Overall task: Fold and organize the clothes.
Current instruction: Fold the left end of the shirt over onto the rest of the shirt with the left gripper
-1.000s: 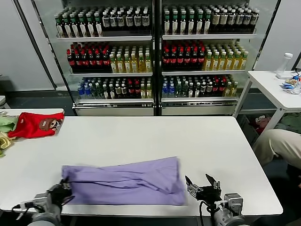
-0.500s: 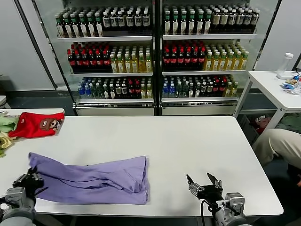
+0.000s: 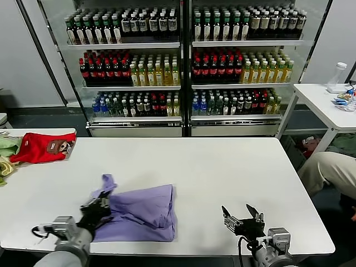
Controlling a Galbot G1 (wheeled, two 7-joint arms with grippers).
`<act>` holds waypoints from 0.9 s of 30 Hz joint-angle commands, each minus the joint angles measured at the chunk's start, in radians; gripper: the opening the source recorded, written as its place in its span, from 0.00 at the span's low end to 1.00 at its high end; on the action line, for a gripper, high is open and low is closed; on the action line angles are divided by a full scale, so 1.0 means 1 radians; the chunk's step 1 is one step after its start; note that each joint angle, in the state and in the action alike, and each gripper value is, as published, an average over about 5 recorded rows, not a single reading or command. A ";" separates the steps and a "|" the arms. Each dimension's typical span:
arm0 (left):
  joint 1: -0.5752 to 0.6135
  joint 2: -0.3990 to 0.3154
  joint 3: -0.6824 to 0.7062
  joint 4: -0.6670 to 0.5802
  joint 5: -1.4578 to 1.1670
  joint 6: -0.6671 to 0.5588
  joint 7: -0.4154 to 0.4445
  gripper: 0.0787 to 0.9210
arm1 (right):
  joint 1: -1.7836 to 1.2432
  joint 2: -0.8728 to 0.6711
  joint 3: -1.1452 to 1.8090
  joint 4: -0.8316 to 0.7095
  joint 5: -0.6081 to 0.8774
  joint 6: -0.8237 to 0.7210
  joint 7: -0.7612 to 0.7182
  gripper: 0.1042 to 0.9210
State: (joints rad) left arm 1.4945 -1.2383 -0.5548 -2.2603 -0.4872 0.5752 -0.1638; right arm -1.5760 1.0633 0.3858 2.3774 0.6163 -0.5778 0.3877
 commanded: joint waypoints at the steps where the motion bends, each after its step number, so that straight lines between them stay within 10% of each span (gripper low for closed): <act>1: -0.061 -0.031 0.185 0.029 0.030 0.006 0.026 0.03 | -0.001 0.003 -0.002 0.000 -0.005 0.000 0.000 0.88; 20: -0.119 -0.049 0.244 0.103 0.094 0.006 0.044 0.04 | -0.015 0.022 0.001 0.008 -0.025 0.000 0.002 0.88; 27: -0.130 -0.112 0.304 0.099 0.079 -0.183 0.109 0.21 | -0.013 0.022 -0.004 0.005 -0.025 0.000 0.001 0.88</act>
State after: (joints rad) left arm 1.3826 -1.3042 -0.3119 -2.1776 -0.4220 0.5544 -0.1083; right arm -1.5890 1.0843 0.3814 2.3846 0.5918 -0.5783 0.3889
